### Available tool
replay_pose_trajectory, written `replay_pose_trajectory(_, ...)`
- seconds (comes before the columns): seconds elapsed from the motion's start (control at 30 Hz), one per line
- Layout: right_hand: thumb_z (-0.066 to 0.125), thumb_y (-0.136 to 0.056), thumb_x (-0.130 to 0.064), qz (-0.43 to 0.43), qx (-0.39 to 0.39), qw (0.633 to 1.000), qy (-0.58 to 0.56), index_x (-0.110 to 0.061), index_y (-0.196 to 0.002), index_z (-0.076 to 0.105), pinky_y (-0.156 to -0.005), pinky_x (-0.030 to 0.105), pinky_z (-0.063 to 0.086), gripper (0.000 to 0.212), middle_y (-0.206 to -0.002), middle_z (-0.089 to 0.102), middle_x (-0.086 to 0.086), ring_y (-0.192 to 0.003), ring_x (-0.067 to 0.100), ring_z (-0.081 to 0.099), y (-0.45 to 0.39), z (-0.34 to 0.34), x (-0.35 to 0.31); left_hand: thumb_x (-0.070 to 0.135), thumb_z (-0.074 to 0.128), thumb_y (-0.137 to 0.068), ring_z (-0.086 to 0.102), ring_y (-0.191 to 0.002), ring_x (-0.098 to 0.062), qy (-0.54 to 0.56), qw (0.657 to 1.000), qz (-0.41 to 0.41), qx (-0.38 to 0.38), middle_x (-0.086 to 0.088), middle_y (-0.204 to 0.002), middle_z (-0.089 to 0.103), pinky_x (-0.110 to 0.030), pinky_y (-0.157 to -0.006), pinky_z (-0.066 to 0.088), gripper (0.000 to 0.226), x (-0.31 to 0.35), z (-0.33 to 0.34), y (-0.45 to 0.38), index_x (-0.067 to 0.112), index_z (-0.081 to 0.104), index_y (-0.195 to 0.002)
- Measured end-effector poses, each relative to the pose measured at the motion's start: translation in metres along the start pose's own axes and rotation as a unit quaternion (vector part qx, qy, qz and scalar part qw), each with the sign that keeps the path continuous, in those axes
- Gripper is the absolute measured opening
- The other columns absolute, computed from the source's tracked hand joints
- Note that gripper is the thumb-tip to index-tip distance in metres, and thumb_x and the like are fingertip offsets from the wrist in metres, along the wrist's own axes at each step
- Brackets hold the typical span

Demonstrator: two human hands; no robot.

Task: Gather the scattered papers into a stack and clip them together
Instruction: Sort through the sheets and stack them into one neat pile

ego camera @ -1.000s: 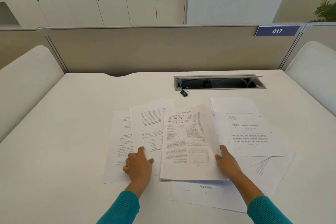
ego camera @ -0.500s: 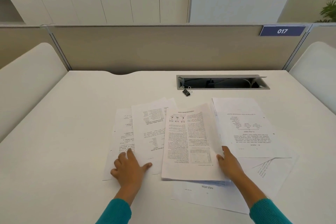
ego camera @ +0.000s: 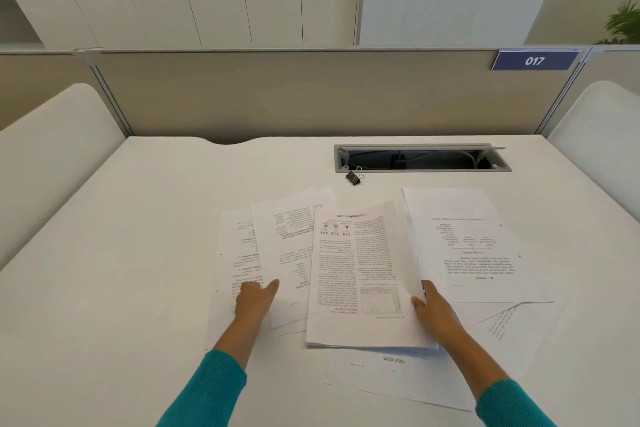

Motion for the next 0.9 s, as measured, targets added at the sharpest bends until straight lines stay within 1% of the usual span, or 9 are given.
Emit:
replay_pose_trajectory(0.07,0.041,-0.097,-0.022,0.002,0.001,1.000,0.000,-0.011,-0.138,0.028,-0.094,0.040,0.046,0.045,-0.141,0.044,0.010,-0.121,0.031,0.051,-0.001,0.000,0.001,0.026,0.055,-0.090,0.058,-0.077,-0.026,0.109,0.993,-0.019,-0.029,-0.015,-0.095,0.062,-0.034,-0.070,0.045,0.036,0.003,0.002,0.003,-0.003,0.055,-0.112)
replay_pose_trajectory(0.13,0.040,-0.097,-0.022,0.001,0.001,1.000,-0.001,-0.011,-0.138,0.028,-0.093,0.039,0.046,0.044,-0.140,0.045,0.011,-0.120,0.030,0.051,-0.001,0.000,0.002,0.022,0.055,-0.091,0.052,-0.064,-0.020,0.189,0.979,-0.035,-0.065,-0.009,-0.078,0.061,-0.030,-0.058,0.038,0.021,0.005,0.004,0.008,0.003,0.059,-0.097)
replay_pose_trajectory(0.2,0.040,-0.097,-0.022,-0.001,0.002,1.000,0.000,-0.011,-0.137,0.028,-0.090,0.037,0.047,0.044,-0.139,0.046,0.010,-0.119,0.030,0.052,-0.002,0.001,0.002,0.018,0.055,-0.092,0.055,-0.076,-0.026,0.231,0.966,-0.032,-0.108,-0.012,-0.088,0.064,-0.033,-0.065,0.044,0.017,0.006,0.010,0.013,0.004,0.061,-0.098)
replay_pose_trajectory(0.3,0.040,-0.097,-0.021,0.000,0.005,1.000,0.003,-0.011,-0.138,0.028,-0.090,0.036,0.047,0.044,-0.139,0.046,0.010,-0.118,0.029,0.053,-0.002,0.001,0.001,0.007,0.049,-0.093,0.057,-0.098,-0.029,0.204,0.970,0.002,-0.133,-0.012,-0.111,0.062,-0.039,-0.075,0.052,0.025,0.003,0.022,0.016,0.004,0.055,-0.117)
replay_pose_trajectory(0.43,0.040,-0.097,-0.022,-0.001,0.002,1.000,0.004,-0.011,-0.139,0.027,-0.091,0.036,0.047,0.045,-0.140,0.045,0.009,-0.119,0.029,0.052,-0.002,0.000,0.001,0.002,0.040,-0.094,0.052,-0.115,-0.032,0.153,0.985,0.036,-0.065,-0.013,-0.132,0.053,-0.043,-0.095,0.048,0.038,0.000,0.013,0.007,0.006,0.045,-0.132)
replay_pose_trajectory(0.5,0.040,-0.097,-0.022,-0.002,0.001,1.000,0.004,-0.011,-0.139,0.027,-0.091,0.036,0.047,0.046,-0.140,0.045,0.009,-0.120,0.029,0.052,-0.002,0.000,0.000,0.003,0.039,-0.095,0.050,-0.120,-0.034,0.164,0.984,0.056,-0.030,-0.013,-0.137,0.050,-0.049,-0.100,0.045,0.041,0.002,-0.006,-0.004,0.007,0.043,-0.135)
replay_pose_trajectory(0.67,0.040,-0.097,-0.023,0.003,0.007,1.000,0.002,-0.012,-0.139,0.027,-0.093,0.038,0.046,0.046,-0.139,0.047,0.009,-0.119,0.029,0.052,-0.003,0.000,0.001,0.004,0.037,-0.096,0.050,-0.104,-0.030,0.275,0.958,0.076,0.017,-0.011,-0.129,0.050,-0.041,-0.079,0.051,0.036,0.016,-0.061,-0.016,0.009,0.046,-0.131)
replay_pose_trajectory(0.77,0.039,-0.097,-0.023,0.005,0.008,1.000,0.006,-0.013,-0.139,0.027,-0.091,0.036,0.046,0.045,-0.138,0.048,0.008,-0.117,0.029,0.053,-0.003,0.001,0.002,0.006,0.038,-0.097,0.049,-0.104,-0.028,0.326,0.940,0.091,0.049,-0.013,-0.132,0.049,-0.041,-0.077,0.050,0.035,0.020,-0.087,-0.018,0.009,0.047,-0.130)
replay_pose_trajectory(0.9,0.040,-0.097,-0.023,0.004,0.010,1.000,0.009,-0.013,-0.138,0.028,-0.087,0.034,0.048,0.044,-0.137,0.049,0.008,-0.115,0.028,0.054,-0.003,0.002,0.001,0.008,0.038,-0.097,0.048,-0.108,-0.027,0.351,0.931,0.096,0.036,-0.011,-0.132,0.049,-0.040,-0.074,0.052,0.032,0.021,-0.094,-0.014,0.011,0.048,-0.128)
Point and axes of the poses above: each hand's wrist, its own y-axis away from the middle knuckle, its own z-axis out of the palm, x = y × z, the point moved 2 cm from there along -y, towards the middle knuckle
